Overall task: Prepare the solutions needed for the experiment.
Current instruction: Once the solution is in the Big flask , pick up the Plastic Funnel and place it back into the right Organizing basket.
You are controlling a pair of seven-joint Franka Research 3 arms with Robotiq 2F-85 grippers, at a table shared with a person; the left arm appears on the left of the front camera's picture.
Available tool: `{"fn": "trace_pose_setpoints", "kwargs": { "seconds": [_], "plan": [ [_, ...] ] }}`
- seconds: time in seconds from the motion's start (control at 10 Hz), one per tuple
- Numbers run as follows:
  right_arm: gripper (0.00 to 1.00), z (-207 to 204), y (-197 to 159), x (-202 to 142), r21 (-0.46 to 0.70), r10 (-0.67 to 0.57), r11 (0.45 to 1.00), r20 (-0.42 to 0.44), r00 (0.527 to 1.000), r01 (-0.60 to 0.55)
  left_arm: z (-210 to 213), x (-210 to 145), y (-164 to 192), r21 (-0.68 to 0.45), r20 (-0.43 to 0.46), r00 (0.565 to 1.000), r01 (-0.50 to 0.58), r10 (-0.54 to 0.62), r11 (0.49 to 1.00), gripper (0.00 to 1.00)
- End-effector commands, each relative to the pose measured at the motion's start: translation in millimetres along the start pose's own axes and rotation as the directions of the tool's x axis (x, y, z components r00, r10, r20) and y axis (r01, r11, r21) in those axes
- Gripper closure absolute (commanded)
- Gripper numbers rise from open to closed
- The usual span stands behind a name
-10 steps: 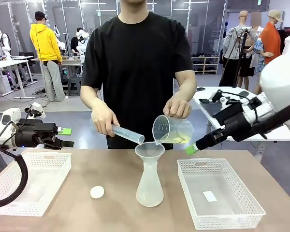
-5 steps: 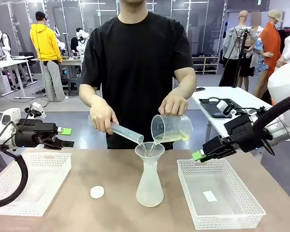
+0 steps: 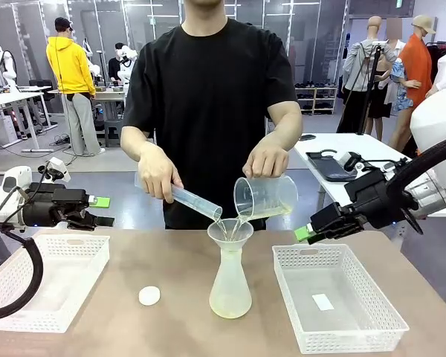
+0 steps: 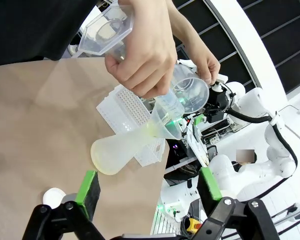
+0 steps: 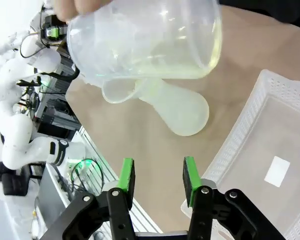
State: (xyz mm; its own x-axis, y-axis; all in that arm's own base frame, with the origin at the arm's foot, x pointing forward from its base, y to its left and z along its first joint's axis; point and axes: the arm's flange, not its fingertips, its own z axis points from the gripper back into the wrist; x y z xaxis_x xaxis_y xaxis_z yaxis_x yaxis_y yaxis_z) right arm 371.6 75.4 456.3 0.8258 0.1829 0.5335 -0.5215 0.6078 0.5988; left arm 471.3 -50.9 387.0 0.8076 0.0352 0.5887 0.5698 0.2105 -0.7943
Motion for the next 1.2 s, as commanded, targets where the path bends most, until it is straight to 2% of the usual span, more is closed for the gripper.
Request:
{"fn": "trace_pose_setpoints", "kwargs": {
  "seconds": [0.0,0.2,0.3,0.5,0.6,0.8,0.9,1.1],
  "plan": [
    [0.50,-0.6,-29.5,-5.1,0.162,-0.250,0.960,0.119,0.961,0.229,-2.2,2.1,-0.1,0.015,0.004,1.000,0.021,-0.021,1.000,0.00],
    [0.50,-2.2,-48.1,-14.0,0.329,-0.389,0.888,0.164,0.907,0.321,-2.2,2.1,-0.1,0.015,0.004,1.000,0.021,-0.021,1.000,0.00],
    [0.50,-3.8,-55.7,-17.1,0.412,-0.430,0.848,0.163,0.888,0.335,-2.2,2.1,-0.1,0.015,0.004,1.000,0.021,-0.021,1.000,0.00],
    [0.50,-7.7,-68.2,-16.6,0.494,-0.477,0.791,0.128,0.870,0.361,-2.2,2.1,-0.1,0.015,0.004,1.000,0.021,-0.021,1.000,0.00],
    [0.50,-9.4,-72.6,-14.1,0.509,-0.489,0.775,0.110,0.865,0.373,-2.2,2.1,-0.1,0.015,0.004,1.000,0.021,-0.021,1.000,0.00],
    [0.50,-8.1,-78.8,-9.9,0.467,-0.481,0.797,0.108,0.870,0.382,-2.2,2.1,-0.1,0.015,0.004,1.000,0.021,-0.021,1.000,0.00],
    [0.50,-6.7,-71.1,-18.6,0.504,-0.508,0.767,0.098,0.856,0.397,-2.2,2.1,-0.1,0.015,0.004,1.000,0.021,-0.021,1.000,0.00],
    [0.50,-6.7,-71.1,-18.6,0.504,-0.508,0.767,0.098,0.856,0.397,-2.2,2.1,-0.1,0.015,0.004,1.000,0.021,-0.021,1.000,0.00]
  ]
}}
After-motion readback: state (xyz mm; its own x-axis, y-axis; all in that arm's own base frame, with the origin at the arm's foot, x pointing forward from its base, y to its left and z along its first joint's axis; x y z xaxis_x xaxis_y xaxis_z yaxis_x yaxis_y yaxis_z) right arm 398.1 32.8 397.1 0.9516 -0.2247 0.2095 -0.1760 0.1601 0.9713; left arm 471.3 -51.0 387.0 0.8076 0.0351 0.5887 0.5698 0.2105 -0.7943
